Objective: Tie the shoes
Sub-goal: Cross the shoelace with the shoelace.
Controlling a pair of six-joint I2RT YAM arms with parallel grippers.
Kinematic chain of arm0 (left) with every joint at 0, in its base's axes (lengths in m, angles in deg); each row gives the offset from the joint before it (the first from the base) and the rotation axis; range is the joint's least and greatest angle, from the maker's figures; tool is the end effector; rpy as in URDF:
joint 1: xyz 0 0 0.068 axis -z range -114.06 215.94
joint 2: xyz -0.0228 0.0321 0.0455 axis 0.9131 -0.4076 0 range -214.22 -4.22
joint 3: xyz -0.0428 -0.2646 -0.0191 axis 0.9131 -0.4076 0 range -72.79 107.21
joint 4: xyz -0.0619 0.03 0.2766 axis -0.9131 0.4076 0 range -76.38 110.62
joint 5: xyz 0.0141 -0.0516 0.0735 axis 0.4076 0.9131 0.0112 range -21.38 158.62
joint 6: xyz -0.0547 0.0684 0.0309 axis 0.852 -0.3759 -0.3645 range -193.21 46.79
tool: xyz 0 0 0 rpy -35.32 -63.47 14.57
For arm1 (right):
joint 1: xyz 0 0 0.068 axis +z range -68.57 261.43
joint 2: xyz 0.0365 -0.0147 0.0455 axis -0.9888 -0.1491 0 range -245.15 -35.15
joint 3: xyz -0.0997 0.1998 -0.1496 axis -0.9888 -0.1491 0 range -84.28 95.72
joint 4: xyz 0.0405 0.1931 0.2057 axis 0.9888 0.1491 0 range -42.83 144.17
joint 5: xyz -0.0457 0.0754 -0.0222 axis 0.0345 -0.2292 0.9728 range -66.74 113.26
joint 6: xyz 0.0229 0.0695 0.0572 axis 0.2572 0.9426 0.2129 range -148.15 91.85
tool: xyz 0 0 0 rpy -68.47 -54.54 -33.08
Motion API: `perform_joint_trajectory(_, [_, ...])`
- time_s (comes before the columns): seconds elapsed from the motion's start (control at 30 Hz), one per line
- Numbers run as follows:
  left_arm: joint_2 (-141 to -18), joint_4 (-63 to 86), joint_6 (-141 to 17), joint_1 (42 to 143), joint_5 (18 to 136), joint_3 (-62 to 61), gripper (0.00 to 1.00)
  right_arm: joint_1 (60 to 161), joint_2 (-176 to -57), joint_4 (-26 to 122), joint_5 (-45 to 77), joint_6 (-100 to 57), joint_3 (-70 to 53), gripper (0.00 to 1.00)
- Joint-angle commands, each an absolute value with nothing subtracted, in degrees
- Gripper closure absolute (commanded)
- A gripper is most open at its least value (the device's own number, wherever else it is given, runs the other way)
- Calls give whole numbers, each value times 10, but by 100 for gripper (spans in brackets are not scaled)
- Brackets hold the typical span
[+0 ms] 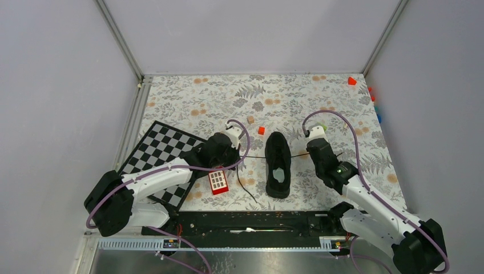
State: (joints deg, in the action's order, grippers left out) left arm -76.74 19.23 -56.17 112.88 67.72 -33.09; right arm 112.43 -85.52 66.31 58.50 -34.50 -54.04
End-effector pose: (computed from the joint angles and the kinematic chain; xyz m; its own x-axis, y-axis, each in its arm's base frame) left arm 0.2228 -0.2365 0.1676 -0.6173 0.2313 -0.7520 0.5660 0.7944 -0.2202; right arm 0.2293 0.0815 0.1869 -0.5350 -0.4269 -0.7290 -0.0976 0.8884 -0.4486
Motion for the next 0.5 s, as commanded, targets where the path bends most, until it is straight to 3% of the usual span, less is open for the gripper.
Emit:
perform_joint_trajectory(0.0, [-762, 188, -556, 1126, 665, -324, 100, 1122, -838, 676, 625, -340, -536, 100])
perform_joint_trajectory(0.17, [-753, 211, -554, 1125, 678, -299, 100, 1122, -810, 693, 611, -350, -528, 100])
perform_joint_trajectory(0.47, [-802, 264, -492, 1126, 788, -188, 100, 1121, -788, 788, 413, -350, -435, 100])
